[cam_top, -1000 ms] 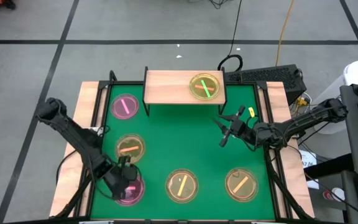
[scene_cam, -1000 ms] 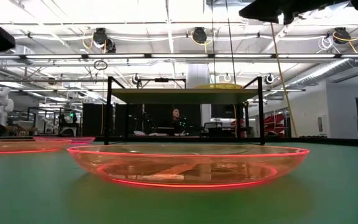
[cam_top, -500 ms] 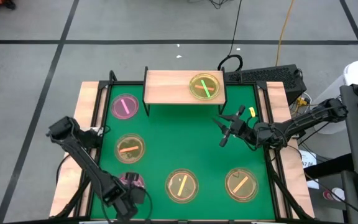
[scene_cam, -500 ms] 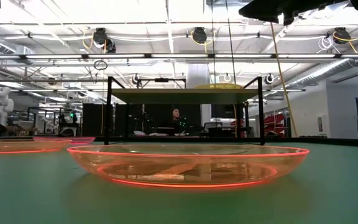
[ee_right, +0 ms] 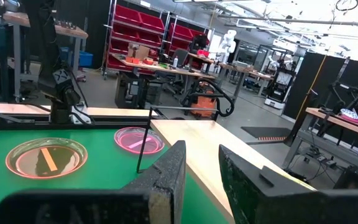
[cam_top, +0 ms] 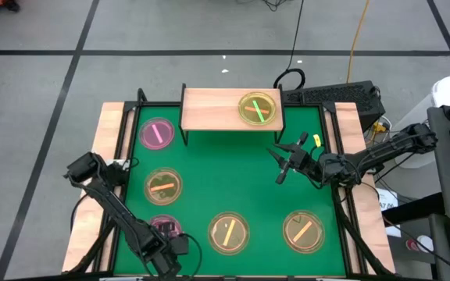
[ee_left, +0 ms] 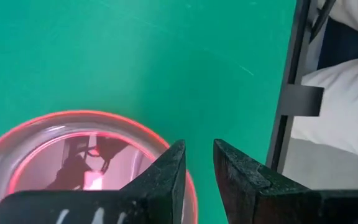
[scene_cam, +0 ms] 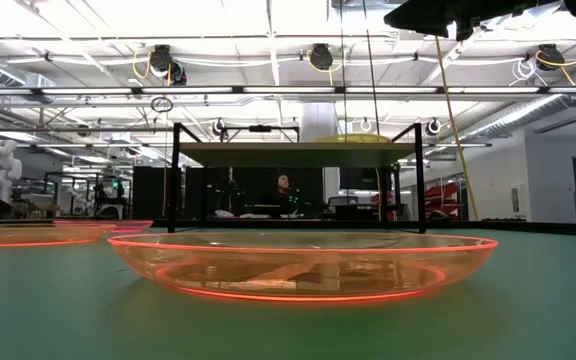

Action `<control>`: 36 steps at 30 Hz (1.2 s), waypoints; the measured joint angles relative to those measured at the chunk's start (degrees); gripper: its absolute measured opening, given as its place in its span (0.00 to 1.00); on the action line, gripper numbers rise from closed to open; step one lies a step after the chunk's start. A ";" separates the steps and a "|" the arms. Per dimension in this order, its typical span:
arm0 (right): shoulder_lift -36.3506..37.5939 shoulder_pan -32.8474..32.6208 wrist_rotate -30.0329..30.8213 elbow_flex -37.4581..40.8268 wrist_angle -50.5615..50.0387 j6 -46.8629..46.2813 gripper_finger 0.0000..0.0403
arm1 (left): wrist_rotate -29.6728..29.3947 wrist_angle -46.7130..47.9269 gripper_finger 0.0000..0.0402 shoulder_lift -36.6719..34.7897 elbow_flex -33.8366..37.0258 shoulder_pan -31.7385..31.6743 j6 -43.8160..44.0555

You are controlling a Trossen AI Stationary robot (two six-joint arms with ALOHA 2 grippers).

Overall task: Place and stack plates onto a shelf
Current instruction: Stack the pink plate on top of the green plate on the shelf

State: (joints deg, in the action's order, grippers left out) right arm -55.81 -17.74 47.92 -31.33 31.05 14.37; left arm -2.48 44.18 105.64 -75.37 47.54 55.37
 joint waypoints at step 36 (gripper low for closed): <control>0.00 0.00 0.00 0.00 -0.02 -0.18 0.20 | 9.88 8.71 0.22 4.47 -0.17 -1.92 10.74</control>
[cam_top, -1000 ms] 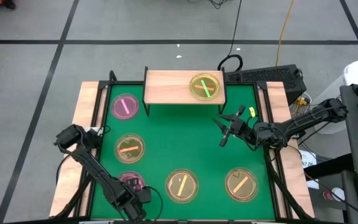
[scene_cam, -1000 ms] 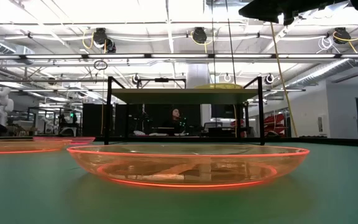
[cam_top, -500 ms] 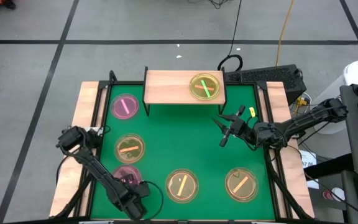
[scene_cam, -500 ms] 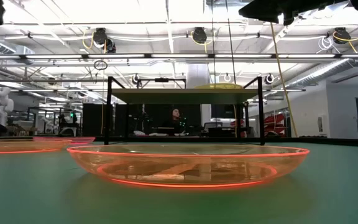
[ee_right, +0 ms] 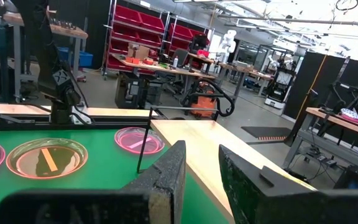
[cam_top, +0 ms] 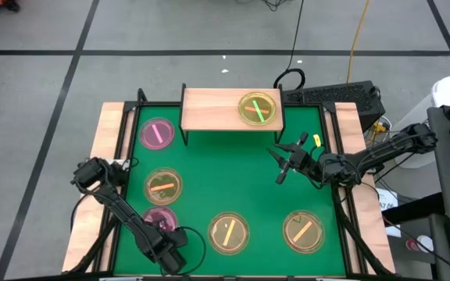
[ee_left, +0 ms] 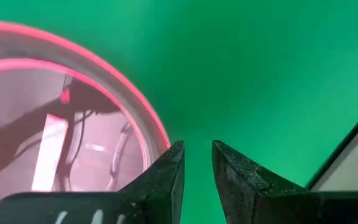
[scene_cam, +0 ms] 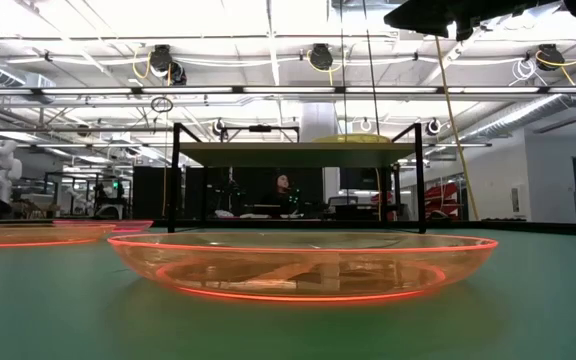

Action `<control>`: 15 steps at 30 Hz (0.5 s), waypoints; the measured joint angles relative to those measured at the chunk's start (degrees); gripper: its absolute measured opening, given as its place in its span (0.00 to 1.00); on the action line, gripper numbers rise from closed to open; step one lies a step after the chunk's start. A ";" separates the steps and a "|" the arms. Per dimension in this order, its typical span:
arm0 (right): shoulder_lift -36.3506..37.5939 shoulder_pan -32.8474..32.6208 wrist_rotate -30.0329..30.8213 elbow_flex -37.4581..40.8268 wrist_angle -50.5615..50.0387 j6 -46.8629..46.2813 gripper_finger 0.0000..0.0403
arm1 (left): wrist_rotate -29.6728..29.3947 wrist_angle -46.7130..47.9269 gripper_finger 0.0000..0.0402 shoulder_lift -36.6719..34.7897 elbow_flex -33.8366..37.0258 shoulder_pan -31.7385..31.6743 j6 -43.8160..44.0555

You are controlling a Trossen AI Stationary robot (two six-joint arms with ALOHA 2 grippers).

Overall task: Place and stack plates onto a shelf
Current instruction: Stack the pink plate on top of the green plate on the shelf

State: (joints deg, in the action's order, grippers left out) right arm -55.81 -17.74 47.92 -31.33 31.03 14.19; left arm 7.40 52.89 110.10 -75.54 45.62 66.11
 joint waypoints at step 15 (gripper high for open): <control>-0.04 0.00 0.00 0.00 -0.35 -0.34 0.20 | -3.18 3.99 0.22 0.00 -0.77 0.28 -0.29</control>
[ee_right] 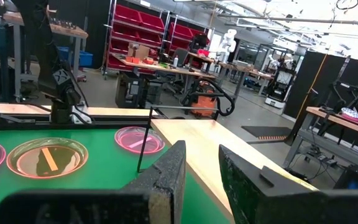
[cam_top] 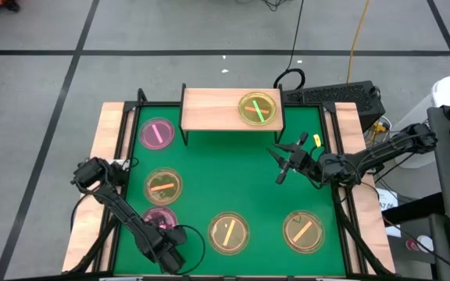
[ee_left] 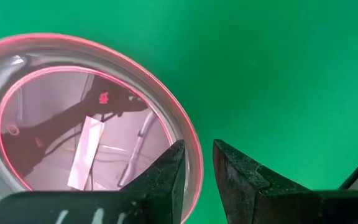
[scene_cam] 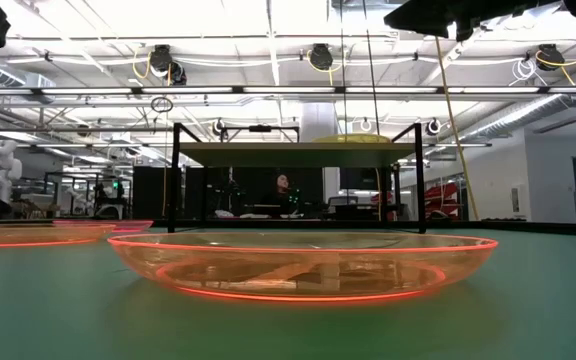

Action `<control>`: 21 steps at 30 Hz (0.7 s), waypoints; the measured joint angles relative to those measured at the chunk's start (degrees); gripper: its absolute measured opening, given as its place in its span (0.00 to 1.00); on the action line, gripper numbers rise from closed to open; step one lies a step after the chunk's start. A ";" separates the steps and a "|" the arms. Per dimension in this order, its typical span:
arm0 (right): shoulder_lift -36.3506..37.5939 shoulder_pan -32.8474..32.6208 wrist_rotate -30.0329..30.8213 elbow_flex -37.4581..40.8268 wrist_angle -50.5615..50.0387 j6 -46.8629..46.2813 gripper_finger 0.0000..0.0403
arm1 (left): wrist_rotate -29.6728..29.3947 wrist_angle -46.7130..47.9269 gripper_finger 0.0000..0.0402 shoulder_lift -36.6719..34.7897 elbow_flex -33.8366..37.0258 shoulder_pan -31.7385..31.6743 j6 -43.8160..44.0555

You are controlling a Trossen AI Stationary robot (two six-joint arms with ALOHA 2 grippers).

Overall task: Place and stack plates onto a shelf
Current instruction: Stack the pink plate on top of the green plate on the shelf

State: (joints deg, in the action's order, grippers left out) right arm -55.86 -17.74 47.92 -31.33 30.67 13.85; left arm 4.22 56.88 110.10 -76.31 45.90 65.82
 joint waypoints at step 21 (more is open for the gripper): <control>0.00 0.00 0.00 0.00 -0.70 -1.18 0.20 | -2.76 -5.58 0.20 0.00 3.15 1.48 1.92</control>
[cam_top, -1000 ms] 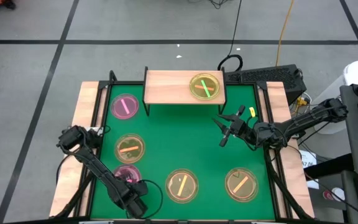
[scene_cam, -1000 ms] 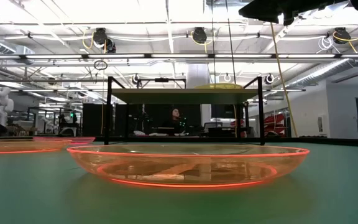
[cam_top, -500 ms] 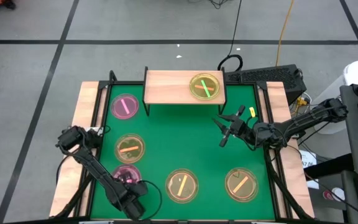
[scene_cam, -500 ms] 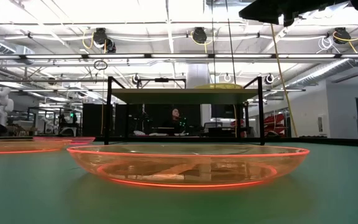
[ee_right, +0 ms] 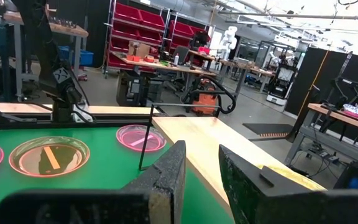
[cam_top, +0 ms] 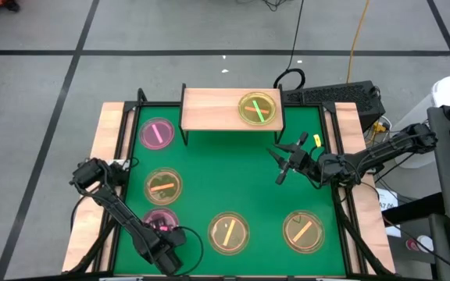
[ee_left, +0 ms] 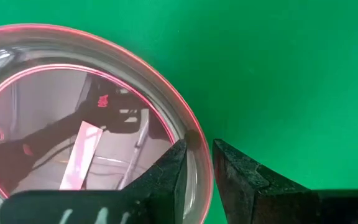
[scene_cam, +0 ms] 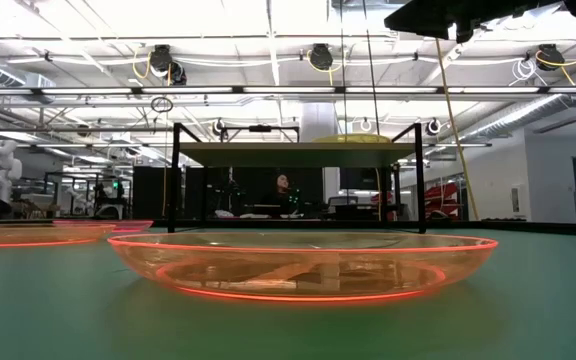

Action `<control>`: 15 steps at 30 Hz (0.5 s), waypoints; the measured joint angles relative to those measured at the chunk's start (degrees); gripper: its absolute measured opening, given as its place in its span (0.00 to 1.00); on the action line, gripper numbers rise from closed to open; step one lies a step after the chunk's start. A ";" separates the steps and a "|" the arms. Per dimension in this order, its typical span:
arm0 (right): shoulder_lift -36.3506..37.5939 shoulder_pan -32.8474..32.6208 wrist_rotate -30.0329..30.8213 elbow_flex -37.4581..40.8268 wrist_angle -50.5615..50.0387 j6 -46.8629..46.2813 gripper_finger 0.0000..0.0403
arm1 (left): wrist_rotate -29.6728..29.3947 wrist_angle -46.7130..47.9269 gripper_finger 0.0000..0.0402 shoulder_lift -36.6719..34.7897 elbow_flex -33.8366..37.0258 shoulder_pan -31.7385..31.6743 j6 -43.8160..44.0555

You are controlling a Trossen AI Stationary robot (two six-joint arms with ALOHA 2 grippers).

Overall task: Place and stack plates onto a shelf
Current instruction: Stack the pink plate on top of the green plate on the shelf

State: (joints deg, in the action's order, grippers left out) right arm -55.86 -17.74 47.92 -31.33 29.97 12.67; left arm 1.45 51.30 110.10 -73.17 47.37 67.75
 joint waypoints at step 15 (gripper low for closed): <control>0.00 -0.02 0.00 0.00 0.00 0.00 0.20 | 3.49 6.15 0.01 -0.67 -4.59 -0.17 -3.84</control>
State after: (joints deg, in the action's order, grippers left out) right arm -55.86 -17.75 47.92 -31.33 29.98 12.67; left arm 4.95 57.45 109.43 -77.76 47.21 63.91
